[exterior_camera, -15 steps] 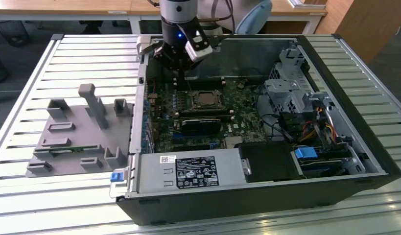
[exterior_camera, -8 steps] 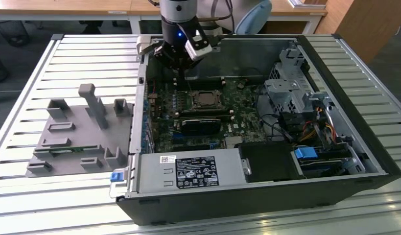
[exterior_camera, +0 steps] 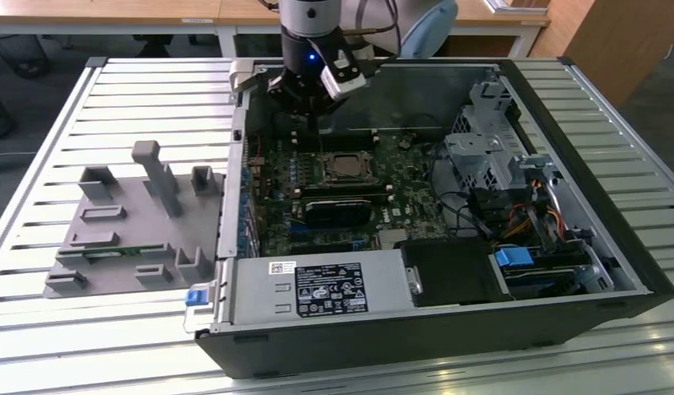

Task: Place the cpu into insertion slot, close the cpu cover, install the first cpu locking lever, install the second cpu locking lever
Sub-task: 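Install the first cpu locking lever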

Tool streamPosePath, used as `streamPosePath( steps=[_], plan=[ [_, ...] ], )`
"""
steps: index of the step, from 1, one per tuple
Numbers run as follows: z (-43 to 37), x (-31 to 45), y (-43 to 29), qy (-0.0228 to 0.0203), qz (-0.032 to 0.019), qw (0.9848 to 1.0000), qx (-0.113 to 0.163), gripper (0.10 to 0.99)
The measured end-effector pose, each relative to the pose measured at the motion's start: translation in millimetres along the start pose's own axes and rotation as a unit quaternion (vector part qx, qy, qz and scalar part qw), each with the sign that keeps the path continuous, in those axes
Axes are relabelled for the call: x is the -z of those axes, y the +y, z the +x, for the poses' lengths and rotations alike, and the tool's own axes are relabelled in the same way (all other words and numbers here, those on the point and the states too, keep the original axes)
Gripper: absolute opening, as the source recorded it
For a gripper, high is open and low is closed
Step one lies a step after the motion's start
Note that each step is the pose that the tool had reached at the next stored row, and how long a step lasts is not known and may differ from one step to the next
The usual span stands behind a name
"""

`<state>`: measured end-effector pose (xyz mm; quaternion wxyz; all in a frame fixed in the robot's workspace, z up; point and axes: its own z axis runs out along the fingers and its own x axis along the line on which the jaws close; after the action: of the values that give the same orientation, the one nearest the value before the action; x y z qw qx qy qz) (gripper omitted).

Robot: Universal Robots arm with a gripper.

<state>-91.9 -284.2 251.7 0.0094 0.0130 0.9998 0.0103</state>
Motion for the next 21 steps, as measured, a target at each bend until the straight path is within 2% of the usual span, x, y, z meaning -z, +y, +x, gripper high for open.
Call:
streamPosePath(
  steps=[12, 15, 16, 18, 21],
  plan=[
    [-48.5, -4.2, 3.0, 0.0018, -0.0001, 1.0000, 0.000, 0.106],
    [-48.9, -6.4, 2.8, 0.0020, -0.0077, 1.0000, 0.000, 0.106],
    [-49.0, -7.1, 2.6, 0.0019, -0.0088, 1.0000, 0.000, 0.106],
    [-48.9, -8.6, 2.2, 0.0009, -0.0100, 0.9999, 0.000, 0.106],
    [-48.8, -11.5, 2.1, -0.0030, -0.0099, 0.9999, 0.001, 0.106]
  ],
)
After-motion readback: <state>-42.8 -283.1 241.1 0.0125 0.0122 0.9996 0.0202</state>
